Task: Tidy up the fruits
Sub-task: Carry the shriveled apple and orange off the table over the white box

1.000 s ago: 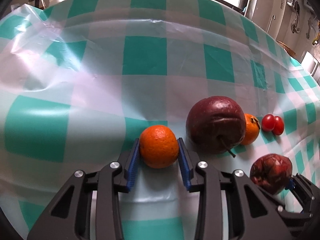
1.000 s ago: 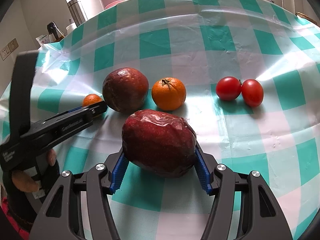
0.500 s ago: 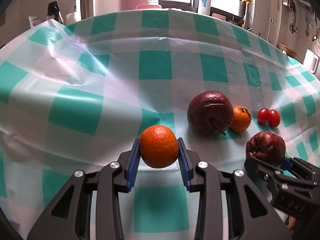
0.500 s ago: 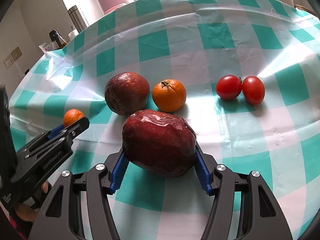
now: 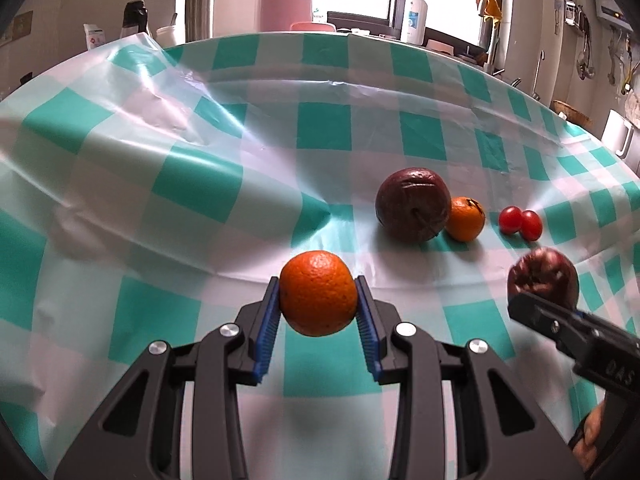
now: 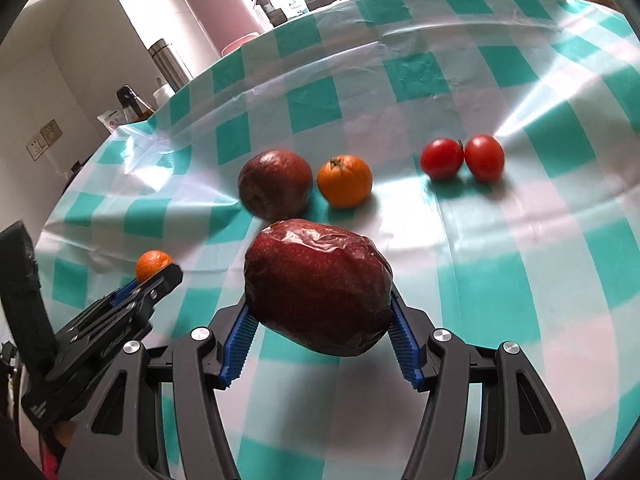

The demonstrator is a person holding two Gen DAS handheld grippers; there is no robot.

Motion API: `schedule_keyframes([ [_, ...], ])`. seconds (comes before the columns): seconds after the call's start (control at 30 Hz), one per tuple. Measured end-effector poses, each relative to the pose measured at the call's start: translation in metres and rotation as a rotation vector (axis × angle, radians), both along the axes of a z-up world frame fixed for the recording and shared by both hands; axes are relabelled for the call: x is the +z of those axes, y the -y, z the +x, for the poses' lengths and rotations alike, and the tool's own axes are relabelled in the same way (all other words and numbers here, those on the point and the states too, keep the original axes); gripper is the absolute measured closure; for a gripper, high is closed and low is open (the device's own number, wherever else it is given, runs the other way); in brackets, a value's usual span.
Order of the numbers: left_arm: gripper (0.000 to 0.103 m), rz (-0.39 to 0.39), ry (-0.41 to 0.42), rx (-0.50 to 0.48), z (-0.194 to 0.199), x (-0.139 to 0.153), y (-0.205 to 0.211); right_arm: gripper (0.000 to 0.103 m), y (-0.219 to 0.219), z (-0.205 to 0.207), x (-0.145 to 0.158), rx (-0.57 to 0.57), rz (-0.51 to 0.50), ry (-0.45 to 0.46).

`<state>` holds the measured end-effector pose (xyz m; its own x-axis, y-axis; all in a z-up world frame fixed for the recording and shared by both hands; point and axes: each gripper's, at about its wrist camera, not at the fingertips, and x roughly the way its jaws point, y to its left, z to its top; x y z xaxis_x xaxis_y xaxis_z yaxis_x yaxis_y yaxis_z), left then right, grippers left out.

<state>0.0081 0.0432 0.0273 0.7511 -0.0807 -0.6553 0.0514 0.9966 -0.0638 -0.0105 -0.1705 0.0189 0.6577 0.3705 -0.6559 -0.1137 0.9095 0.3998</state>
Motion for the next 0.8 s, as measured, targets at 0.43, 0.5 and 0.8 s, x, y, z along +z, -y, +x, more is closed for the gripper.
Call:
schedule_keyframes([
  [0.43,0.066,-0.08,0.02,0.028,-0.026,0.005,-0.021,0.043,-0.022,-0.048,0.003,0.088,-0.017,0.017],
  [0.5,0.066,-0.081,0.034,0.036,-0.038,0.008,-0.025,0.043,-0.023,-0.056,0.004,0.099,-0.005,0.018],
  [0.8,0.066,-0.079,0.025,-0.007,-0.089,0.006,-0.018,0.043,-0.015,-0.1,0.013,0.152,0.005,0.057],
])
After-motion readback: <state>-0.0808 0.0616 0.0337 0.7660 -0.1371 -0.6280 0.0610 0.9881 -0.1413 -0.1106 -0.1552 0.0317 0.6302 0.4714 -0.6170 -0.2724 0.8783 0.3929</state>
